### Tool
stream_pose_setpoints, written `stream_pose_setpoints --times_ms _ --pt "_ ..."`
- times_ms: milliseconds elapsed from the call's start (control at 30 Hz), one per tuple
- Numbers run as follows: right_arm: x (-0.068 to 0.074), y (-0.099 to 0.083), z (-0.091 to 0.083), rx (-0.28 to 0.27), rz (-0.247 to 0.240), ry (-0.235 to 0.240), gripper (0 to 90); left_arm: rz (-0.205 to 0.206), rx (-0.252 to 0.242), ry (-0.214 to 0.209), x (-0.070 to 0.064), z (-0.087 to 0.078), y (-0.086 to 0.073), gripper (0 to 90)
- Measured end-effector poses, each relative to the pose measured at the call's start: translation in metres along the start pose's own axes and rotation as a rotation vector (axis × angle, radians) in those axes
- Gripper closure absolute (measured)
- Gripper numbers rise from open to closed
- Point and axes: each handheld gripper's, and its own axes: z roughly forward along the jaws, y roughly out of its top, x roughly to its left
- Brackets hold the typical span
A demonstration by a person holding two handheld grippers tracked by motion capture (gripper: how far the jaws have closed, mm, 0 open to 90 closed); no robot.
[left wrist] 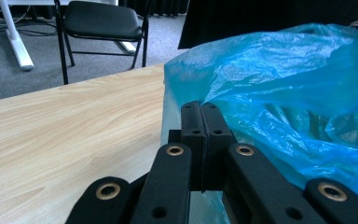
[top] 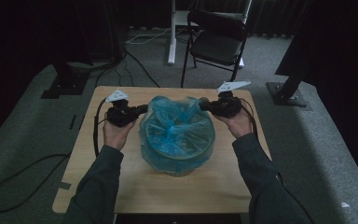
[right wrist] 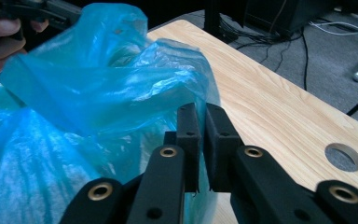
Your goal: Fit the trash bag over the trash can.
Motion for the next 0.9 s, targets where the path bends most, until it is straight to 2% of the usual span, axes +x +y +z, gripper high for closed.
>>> stream_pose_setpoints --times_ms 167,433,700,900 --pt "-0.004 -0.002 0.0 0.008 0.02 -0.005 88.1 -0.002 0.003 -0.002 0.0 0.004 0.001 89.6" --pt "-0.006 -0.003 0.003 0.027 0.015 -0.019 89.5 0.002 0.025 -0.004 0.001 0.012 0.004 89.7" --pt "-0.012 -0.012 0.01 0.06 0.04 -0.043 89.9 -0.05 0.053 0.003 0.013 0.027 0.0 89.6" --pt "-0.019 -0.021 0.016 0.095 0.072 -0.057 89.9 -0.067 0.087 0.007 0.016 0.04 -0.005 89.6"
